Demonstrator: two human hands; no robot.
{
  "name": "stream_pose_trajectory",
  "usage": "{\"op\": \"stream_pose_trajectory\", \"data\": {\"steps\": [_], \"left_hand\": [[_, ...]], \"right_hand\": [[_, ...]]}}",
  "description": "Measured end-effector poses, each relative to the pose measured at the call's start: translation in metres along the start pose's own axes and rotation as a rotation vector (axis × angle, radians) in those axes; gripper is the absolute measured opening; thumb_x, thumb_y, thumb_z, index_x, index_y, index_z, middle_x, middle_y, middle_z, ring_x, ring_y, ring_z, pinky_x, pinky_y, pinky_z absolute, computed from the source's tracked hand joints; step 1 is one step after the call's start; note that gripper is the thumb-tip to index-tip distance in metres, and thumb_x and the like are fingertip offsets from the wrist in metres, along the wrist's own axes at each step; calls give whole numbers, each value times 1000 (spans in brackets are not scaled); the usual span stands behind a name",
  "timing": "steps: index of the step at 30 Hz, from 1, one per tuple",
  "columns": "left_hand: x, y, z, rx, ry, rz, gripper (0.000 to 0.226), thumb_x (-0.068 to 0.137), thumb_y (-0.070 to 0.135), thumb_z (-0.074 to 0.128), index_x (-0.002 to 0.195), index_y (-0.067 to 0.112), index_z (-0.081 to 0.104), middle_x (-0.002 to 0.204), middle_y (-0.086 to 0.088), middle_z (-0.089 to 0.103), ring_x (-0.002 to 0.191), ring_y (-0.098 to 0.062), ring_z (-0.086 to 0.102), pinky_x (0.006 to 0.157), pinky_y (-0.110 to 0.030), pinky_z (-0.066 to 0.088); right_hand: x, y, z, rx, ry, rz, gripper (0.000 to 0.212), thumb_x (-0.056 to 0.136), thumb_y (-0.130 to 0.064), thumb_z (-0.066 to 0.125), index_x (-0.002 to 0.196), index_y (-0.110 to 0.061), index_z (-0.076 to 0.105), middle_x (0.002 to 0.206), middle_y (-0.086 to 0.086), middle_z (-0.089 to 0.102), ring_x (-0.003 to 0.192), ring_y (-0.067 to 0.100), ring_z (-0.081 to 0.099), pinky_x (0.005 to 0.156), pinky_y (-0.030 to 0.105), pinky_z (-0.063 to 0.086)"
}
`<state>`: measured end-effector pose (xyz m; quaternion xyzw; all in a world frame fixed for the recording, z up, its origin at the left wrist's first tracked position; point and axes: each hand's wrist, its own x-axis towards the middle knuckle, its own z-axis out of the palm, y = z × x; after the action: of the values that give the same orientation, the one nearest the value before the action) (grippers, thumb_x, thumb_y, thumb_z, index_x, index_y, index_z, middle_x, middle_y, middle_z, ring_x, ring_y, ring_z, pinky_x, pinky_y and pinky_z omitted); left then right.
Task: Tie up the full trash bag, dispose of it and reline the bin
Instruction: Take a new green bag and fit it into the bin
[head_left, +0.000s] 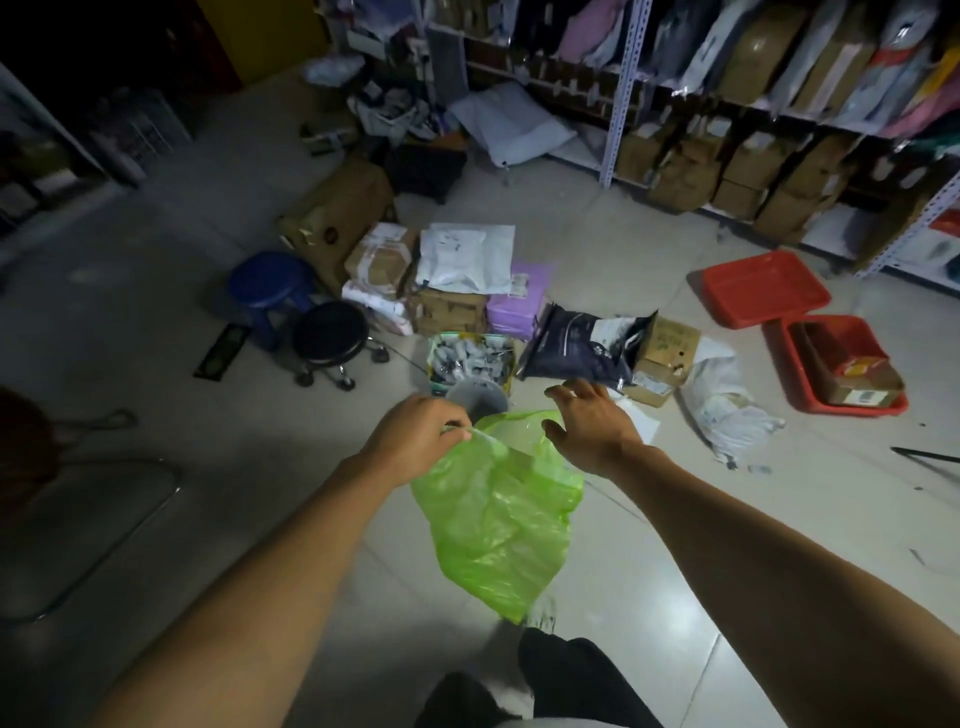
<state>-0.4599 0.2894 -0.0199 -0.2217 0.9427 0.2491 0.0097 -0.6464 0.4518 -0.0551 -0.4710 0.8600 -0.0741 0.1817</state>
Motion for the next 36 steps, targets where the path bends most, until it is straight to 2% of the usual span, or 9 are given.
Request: {"op": "stream_pose_trajectory", "data": {"steps": [10, 15, 18, 21, 27, 29, 32, 36], "left_hand": [[70, -73, -40, 17, 1, 32, 11, 86, 28, 70, 90, 21, 78, 90, 2, 75, 84, -18, 67, 76, -35, 53], [112, -113, -62, -17, -13, 92, 11, 85, 30, 69, 89, 22, 77, 88, 2, 76, 81, -17, 68, 72, -31, 53], [134, -135, -75, -63, -39, 148, 11, 86, 28, 70, 88, 21, 77, 86, 3, 76, 78, -14, 67, 71, -29, 53], [151, -156, -88, -101, -57, 196, 9, 85, 25, 72, 89, 19, 78, 85, 4, 76, 76, -11, 68, 72, -28, 53], [181, -190, -105, -159, -108, 218, 9, 83, 23, 75, 89, 19, 79, 87, 2, 77, 80, -12, 68, 74, -26, 51], [186, -195, -109, -164, -131, 252, 9, 82, 22, 75, 89, 18, 80, 86, 3, 77, 79, -10, 68, 74, -25, 51], [189, -199, -111, -160, -163, 291, 10, 82, 24, 74, 87, 18, 79, 84, 3, 76, 77, -10, 68, 74, -27, 53], [187, -200, -108, -35, -148, 264, 10, 84, 30, 71, 87, 22, 77, 85, 3, 76, 81, -17, 69, 75, -32, 55]], "right_hand": [[104, -32, -1, 7, -90, -32, 57, 95, -39, 51, 146, -18, 38, 149, 11, 39, 138, 32, 31, 106, 42, 40], [142, -49, 0, 9, -110, 47, 52, 96, -38, 48, 144, -19, 42, 147, 10, 40, 137, 30, 32, 107, 41, 39], [159, -64, 2, 34, -144, 91, 48, 94, -29, 48, 142, -22, 47, 145, 10, 44, 136, 30, 32, 107, 39, 38], [169, -85, 5, 81, -157, 156, 55, 88, -20, 51, 142, -24, 47, 144, 9, 45, 137, 29, 32, 106, 35, 37], [191, -122, 9, 214, -112, 205, 78, 82, -19, 60, 152, -33, 28, 149, 9, 38, 138, 30, 32, 105, 37, 39], [198, -130, 10, 221, -93, 211, 72, 83, -19, 60, 149, -34, 35, 151, 8, 36, 139, 30, 30, 108, 36, 37], [202, -136, 13, 198, -84, 235, 49, 86, -22, 60, 135, -27, 54, 149, 8, 38, 139, 29, 30, 107, 33, 36], [192, -134, 18, 164, -83, 243, 30, 84, -25, 58, 112, -18, 65, 127, 8, 55, 126, 30, 41, 99, 32, 41]]}}
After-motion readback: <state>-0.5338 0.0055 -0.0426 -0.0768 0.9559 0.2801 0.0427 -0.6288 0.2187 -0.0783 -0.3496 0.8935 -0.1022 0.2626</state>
